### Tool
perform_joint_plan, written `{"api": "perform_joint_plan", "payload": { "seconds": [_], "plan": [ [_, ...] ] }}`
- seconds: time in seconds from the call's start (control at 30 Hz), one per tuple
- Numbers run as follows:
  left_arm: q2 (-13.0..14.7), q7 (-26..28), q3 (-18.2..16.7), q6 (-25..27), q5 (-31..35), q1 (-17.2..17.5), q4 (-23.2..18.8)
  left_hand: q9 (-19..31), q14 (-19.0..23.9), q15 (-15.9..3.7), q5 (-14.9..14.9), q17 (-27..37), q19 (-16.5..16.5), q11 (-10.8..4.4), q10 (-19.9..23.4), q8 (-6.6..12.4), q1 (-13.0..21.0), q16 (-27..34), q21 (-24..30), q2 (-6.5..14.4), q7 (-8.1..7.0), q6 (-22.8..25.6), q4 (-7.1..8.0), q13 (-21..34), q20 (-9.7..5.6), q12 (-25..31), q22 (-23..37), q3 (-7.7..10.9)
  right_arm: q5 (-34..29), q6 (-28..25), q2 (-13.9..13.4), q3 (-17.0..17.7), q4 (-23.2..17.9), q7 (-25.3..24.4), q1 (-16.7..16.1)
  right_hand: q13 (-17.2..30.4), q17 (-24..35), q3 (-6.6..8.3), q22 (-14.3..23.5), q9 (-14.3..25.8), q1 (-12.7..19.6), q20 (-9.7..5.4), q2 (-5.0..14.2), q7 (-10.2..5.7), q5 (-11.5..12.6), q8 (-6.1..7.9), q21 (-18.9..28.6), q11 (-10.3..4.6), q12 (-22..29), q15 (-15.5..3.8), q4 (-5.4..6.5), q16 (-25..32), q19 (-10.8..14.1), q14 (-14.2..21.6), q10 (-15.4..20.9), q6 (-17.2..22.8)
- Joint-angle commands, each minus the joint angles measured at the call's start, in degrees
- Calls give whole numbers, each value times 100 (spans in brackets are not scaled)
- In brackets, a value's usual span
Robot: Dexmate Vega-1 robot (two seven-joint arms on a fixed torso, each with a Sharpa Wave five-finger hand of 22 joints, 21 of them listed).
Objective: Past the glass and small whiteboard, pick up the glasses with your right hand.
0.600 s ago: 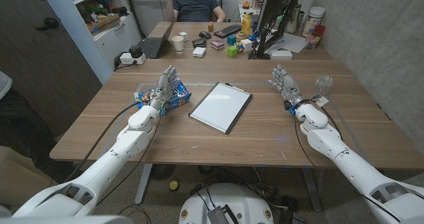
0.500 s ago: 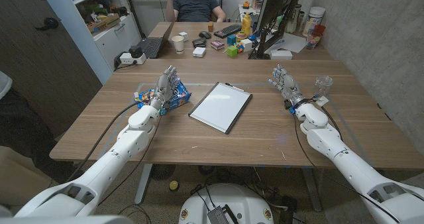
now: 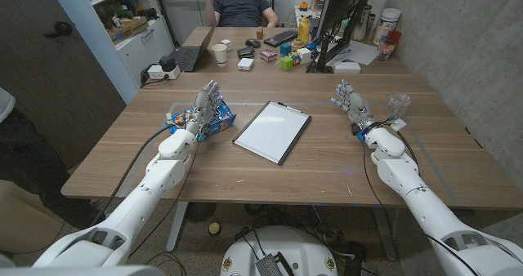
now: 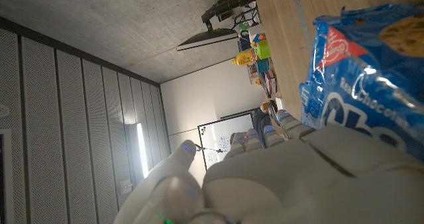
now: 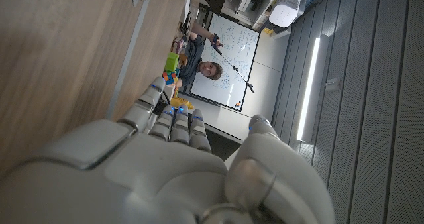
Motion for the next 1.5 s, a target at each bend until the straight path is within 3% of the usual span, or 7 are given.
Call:
{"api": "perform_joint_plan", "payload": {
  "seconds": [0.03, 0.4, 0.9, 1.5],
  "plan": [
    [-234, -374, -306, 61, 292, 18, 118, 21, -195, -9, 26, 22, -61, -13, -38, 31, 8, 23, 17, 476, 3, -18, -1, 9, 32, 30, 29, 15, -710, -69, 416, 628, -361, 189, -137, 34, 9, 10, 9, 25, 177, 56, -46, -25, -27, 51, 76, 7, 66, 47, -118, 55, 237, 187, 163, 157],
    [-329, -537, -399, 41, 387, -61, 273, 21, -186, -10, 30, 22, -60, -8, -30, 32, 9, 23, 15, 481, -1, -9, -1, 9, 52, 29, 29, -1, -1110, -3, 440, 905, -790, 183, -325, 44, 9, 3, 12, 35, 355, 136, -130, -37, -86, 77, 124, -33, 102, 56, -288, 90, 632, 508, 390, 358],
    [-453, -887, -392, -111, 446, -245, 594, 21, -181, -5, 33, 22, -56, -6, -19, 31, 10, 21, 14, 484, -1, -2, -1, 9, 56, 30, 29, -15, -1729, 219, 369, 1251, -1397, -67, -627, 46, 8, 2, 11, 36, 484, 171, -179, -68, -127, 102, 113, -82, 116, 6, -400, 90, 801, 666, 532, 529],
    [-532, -1214, -364, -273, 471, -385, 819, 21, -165, 1, 38, 22, -46, -16, -5, 32, 10, 22, 15, 486, 7, 11, -1, 10, 59, 31, 29, -36, -2854, 31, 93, 1655, -2504, -399, -1204, 47, 7, 0, 8, 37, 613, 153, -239, -93, -155, 89, 107, -129, 100, -10, -506, 100, 978, 844, 603, 603]
  ]
}}
